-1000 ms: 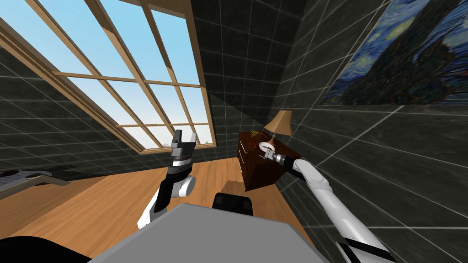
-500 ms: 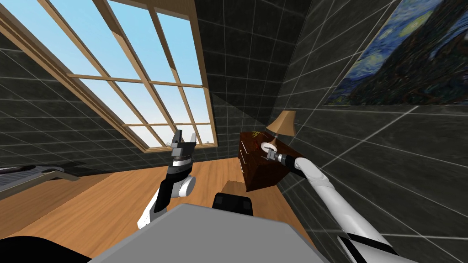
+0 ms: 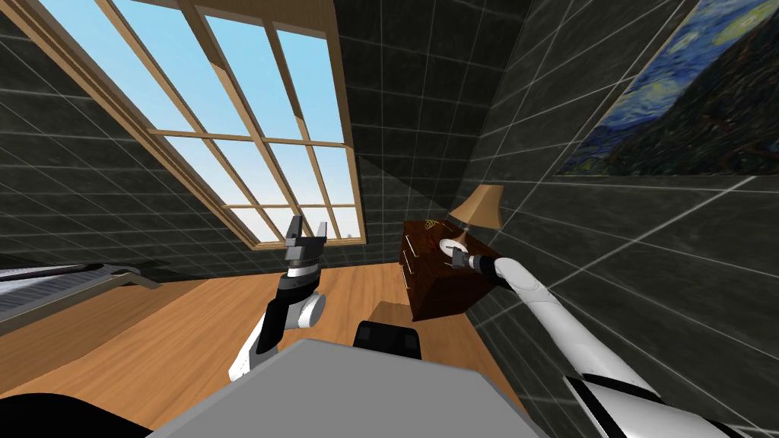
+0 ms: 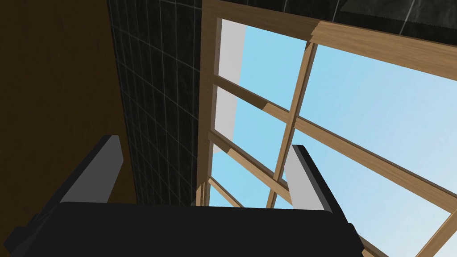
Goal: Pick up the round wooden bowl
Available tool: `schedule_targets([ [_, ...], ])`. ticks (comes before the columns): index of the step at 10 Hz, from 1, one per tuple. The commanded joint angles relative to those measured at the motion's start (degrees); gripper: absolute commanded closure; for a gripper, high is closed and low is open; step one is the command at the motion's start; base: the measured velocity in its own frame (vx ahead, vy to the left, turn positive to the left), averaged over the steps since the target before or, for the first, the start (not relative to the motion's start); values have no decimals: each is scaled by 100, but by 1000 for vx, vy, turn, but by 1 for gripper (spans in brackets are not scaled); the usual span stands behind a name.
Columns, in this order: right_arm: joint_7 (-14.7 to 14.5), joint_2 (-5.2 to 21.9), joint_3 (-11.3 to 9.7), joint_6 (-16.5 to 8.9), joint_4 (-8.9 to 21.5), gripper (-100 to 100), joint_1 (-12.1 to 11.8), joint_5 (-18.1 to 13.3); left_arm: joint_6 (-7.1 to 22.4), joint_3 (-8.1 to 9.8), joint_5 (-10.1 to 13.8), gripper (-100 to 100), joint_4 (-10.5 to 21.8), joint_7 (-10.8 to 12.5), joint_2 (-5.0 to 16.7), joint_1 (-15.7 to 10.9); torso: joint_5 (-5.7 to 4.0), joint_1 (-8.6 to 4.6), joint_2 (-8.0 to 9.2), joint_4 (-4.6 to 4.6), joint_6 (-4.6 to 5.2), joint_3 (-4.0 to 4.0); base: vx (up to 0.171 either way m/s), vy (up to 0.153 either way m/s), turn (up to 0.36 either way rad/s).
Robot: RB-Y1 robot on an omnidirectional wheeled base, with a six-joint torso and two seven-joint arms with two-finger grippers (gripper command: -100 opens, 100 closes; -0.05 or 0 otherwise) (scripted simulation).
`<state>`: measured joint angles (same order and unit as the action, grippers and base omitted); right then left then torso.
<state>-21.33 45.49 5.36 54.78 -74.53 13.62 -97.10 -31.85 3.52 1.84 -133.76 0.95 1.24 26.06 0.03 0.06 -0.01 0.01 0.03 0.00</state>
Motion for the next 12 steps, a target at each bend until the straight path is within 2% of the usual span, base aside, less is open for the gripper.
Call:
schedule_targets([
  [1, -74, 51, -11, 35, 149, -100, 26, -286, 0, 0, 0, 0, 0, 0, 0, 0, 0, 0, 0, 0, 0, 0, 3, 18, 68],
  [2, -74, 51, -11, 35, 149, -100, 26, -367, 0, 0, 0, 0, 0, 0, 0, 0, -2, -2, 1, -1, 3, 0, 1, 7, 0],
  [3, -151, 185, -40, 105, 382, -100, 146, -585, 0, 0, 0, 0, 0, 0, 0, 0, -3, -6, 3, 0, 4, 1, 0, 16, 89],
  [4, -151, 185, -40, 105, 382, -100, 146, -725, 0, 0, 0, 0, 0, 0, 0, 0, -2, -4, 2, -1, 1, 1, 3, 15, 64],
  [5, -225, 313, -69, 171, 601, -100, 260, -890, 0, 0, 0, 0, 0, 0, 0, 0, -2, -4, 2, 0, 3, 1, 5, 23, 94],
  [7, -225, 313, -69, 171, 601, -100, 260, -1077, 0, 0, 0, 0, 0, 0, 0, 0, -1, -2, 1, 0, 2, 1, 2, 8, 26],
  [8, -295, 436, -98, 232, 804, -100, 368, -1303, 0, 0, 0, 0, 0, 0, 0, 1, -3, -6, 2, 0, 4, 1, 6, 14, 77],
  [9, -295, 436, -98, 232, 804, -100, 368, -1400, 0, 0, 0, 0, 0, 0, 0, 0, -2, -4, 0, 0, 1, 0, 6, 12, 66],
  [10, -362, 553, -126, 289, 992, -100, 470, -1599, 0, 0, 0, 0, 0, 0, 0, 0, -2, -4, 1, 0, 3, 0, 8, 16, 101],
  [11, -362, 553, -126, 289, 992, -100, 470, -1699, 0, 0, 0, 0, 0, 0, 0, 0, -1, -2, 0, -1, 1, 0, 7, 12, 40],
  [12, -424, 663, -153, 340, 1164, -100, 564, -1948, 0, 0, 0, 0, 0, 0, 0, 1, -2, -4, 1, -1, 4, 0, 6, 14, 83],
])
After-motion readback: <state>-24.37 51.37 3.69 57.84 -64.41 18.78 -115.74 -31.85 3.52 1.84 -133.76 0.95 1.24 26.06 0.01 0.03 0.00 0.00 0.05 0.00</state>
